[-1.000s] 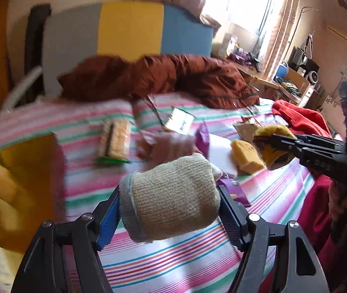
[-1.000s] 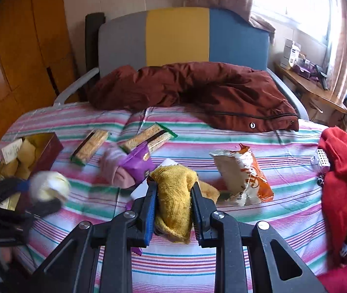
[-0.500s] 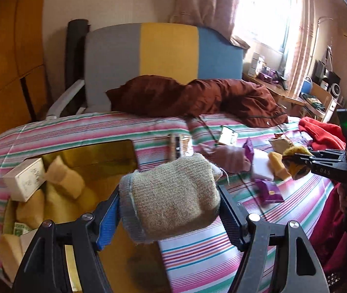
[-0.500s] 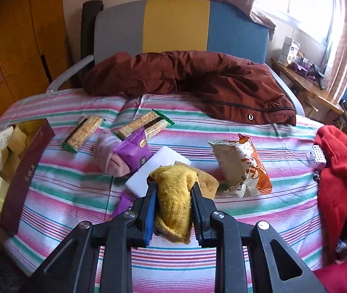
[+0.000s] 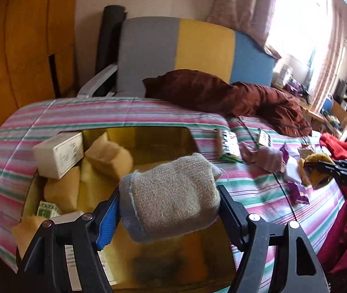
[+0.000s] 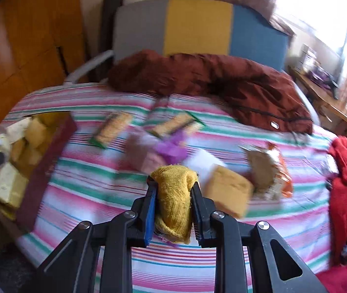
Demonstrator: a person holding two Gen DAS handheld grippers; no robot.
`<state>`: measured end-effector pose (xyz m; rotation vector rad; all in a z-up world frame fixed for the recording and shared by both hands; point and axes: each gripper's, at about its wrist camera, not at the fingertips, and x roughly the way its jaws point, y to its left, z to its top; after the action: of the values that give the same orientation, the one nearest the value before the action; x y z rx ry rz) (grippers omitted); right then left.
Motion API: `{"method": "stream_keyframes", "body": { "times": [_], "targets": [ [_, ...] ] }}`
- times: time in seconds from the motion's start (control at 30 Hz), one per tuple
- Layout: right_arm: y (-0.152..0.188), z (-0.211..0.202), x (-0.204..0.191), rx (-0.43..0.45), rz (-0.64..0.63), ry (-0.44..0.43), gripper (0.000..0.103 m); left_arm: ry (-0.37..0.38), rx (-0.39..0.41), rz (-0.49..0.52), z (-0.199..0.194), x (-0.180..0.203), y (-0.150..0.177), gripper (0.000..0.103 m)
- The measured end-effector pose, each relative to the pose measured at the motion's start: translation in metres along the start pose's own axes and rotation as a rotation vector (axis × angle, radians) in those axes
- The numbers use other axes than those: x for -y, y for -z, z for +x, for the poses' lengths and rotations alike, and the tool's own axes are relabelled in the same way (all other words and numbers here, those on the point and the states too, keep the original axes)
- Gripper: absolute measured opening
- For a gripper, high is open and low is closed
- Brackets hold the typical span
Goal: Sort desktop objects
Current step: 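Carry the yellow knit item and beige sock over the gold tray, then open both tools to drop the knit item and sock into the tray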
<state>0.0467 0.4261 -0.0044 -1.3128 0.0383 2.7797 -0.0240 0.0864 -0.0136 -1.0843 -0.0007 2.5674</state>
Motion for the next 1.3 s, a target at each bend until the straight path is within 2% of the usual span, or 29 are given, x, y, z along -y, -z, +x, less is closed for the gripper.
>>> {"method": "stream_keyframes", "body": {
  "times": [0.27, 0.4, 0.47, 0.63, 0.83, 1.03, 1.13, 1.2, 1.3],
  "targets": [
    [-0.007, -0.009, -0.1, 0.041, -0.115, -0.245, 0.028, 0.009, -0.009, -0.147, -0.005, -0.064, -0.001, 0.074],
    [-0.008, -0.01, -0.148, 0.039, -0.163, -0.345, 0.03, -0.008, -0.007, -0.177, -0.009, -0.089, -0.001, 0.074],
    [-0.008, -0.009, -0.169, 0.037, -0.177, -0.37, 0.033, -0.007, 0.002, -0.188, -0.011, -0.101, -0.002, 0.074],
    [-0.005, 0.003, -0.211, 0.009, -0.198, -0.453, 0.033, -0.034, 0.018, -0.209, -0.014, -0.123, -0.008, 0.074],
    [-0.005, 0.023, -0.242, -0.03, -0.152, -0.516, 0.033, -0.047, -0.001, -0.228, -0.006, -0.135, -0.009, 0.075],
    [0.003, 0.037, -0.261, -0.093, -0.13, -0.589, 0.053, -0.055, -0.052, -0.285, 0.006, -0.147, 0.002, 0.075],
    [0.009, 0.04, -0.265, -0.11, -0.137, -0.591, 0.053, -0.062, -0.04, -0.297, 0.002, -0.151, 0.004, 0.075],
    [0.01, 0.041, -0.265, -0.118, -0.136, -0.589, 0.053, -0.072, -0.027, -0.302, -0.001, -0.153, 0.004, 0.082],
    [0.012, 0.038, -0.261, -0.113, -0.134, -0.585, 0.056, -0.09, -0.005, -0.316, -0.008, -0.156, 0.003, 0.082]
  ]
}}
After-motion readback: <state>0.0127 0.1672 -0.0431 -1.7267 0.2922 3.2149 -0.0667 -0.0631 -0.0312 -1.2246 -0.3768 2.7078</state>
